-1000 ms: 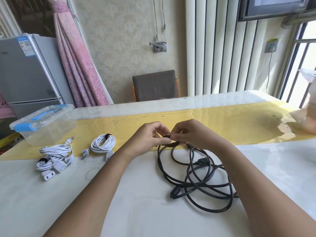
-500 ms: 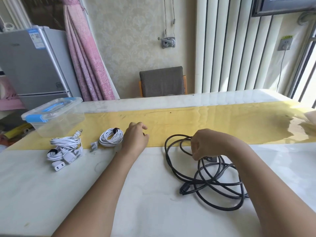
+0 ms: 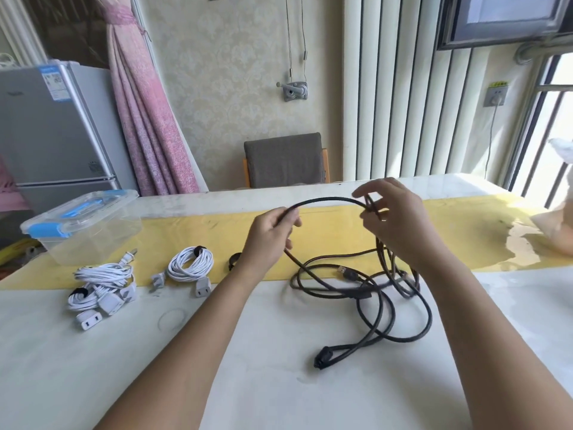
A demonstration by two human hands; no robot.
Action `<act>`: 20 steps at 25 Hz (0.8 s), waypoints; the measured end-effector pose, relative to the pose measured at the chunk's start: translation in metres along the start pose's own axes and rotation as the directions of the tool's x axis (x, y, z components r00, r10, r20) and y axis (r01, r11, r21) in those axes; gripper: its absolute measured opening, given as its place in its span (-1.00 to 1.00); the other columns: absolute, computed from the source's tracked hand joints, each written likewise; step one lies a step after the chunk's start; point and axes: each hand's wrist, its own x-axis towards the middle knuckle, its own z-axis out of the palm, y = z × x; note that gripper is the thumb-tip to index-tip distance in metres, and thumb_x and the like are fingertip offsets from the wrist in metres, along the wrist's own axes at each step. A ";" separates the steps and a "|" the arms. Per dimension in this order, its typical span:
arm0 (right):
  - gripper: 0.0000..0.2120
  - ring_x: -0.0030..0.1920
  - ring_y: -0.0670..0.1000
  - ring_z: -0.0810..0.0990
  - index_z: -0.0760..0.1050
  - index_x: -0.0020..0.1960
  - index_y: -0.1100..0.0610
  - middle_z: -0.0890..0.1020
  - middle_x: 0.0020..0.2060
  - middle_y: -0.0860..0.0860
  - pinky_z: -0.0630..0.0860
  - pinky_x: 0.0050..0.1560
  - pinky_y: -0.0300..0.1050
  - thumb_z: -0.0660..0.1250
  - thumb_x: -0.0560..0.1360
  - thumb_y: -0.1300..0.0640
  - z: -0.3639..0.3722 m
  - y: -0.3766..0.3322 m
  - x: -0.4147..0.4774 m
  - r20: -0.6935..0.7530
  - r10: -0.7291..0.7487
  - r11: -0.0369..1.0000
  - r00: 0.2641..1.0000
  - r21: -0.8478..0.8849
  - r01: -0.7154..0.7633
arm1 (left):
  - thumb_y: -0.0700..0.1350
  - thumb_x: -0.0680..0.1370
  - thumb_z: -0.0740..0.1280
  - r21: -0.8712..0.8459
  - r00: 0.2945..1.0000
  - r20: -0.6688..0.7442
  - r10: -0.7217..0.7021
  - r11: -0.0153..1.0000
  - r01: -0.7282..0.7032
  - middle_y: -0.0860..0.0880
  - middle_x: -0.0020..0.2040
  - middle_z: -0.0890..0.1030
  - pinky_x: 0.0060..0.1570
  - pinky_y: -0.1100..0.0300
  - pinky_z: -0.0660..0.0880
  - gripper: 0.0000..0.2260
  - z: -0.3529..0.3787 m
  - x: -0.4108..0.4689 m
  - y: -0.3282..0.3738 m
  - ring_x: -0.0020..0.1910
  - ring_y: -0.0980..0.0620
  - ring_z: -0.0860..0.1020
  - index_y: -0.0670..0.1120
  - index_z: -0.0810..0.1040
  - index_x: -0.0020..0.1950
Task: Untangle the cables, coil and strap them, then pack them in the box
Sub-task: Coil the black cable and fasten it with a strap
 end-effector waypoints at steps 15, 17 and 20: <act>-0.48 0.18 -0.13 0.53 0.48 0.29 0.06 0.57 0.16 -0.10 0.42 0.22 -0.19 0.29 0.45 -0.22 0.007 0.003 -0.002 0.296 0.227 0.950 0.928 0.143 -0.278 | 0.07 0.52 0.17 -0.609 0.961 0.263 -0.082 0.759 0.231 0.09 -0.46 0.04 -0.61 0.36 -0.05 -0.68 -0.053 -0.010 0.032 -0.54 0.15 -0.04 0.00 0.66 -0.25; -0.52 0.07 -0.22 0.58 0.51 0.26 0.03 0.63 0.08 -0.14 0.46 0.13 -0.30 0.31 0.43 -0.19 0.023 -0.030 -0.015 0.632 0.046 0.920 0.773 0.276 -0.280 | 0.14 0.42 0.29 -0.558 0.957 0.292 -0.001 0.812 0.171 0.14 -0.49 0.13 -0.62 0.39 -0.01 -0.74 -0.048 -0.013 0.030 -0.54 0.18 0.00 0.01 0.67 -0.21; -0.75 -0.39 -0.07 0.53 0.58 -0.18 0.15 0.57 -0.37 0.01 0.56 -0.17 -0.14 0.28 0.56 0.02 0.026 -0.031 -0.014 0.571 0.090 0.935 0.816 0.234 -0.267 | 0.21 0.26 0.51 -0.568 0.961 0.276 0.020 0.810 0.147 0.17 -0.51 0.22 -0.65 0.43 0.09 -0.69 -0.057 -0.007 0.024 -0.59 0.26 0.13 0.00 0.59 -0.32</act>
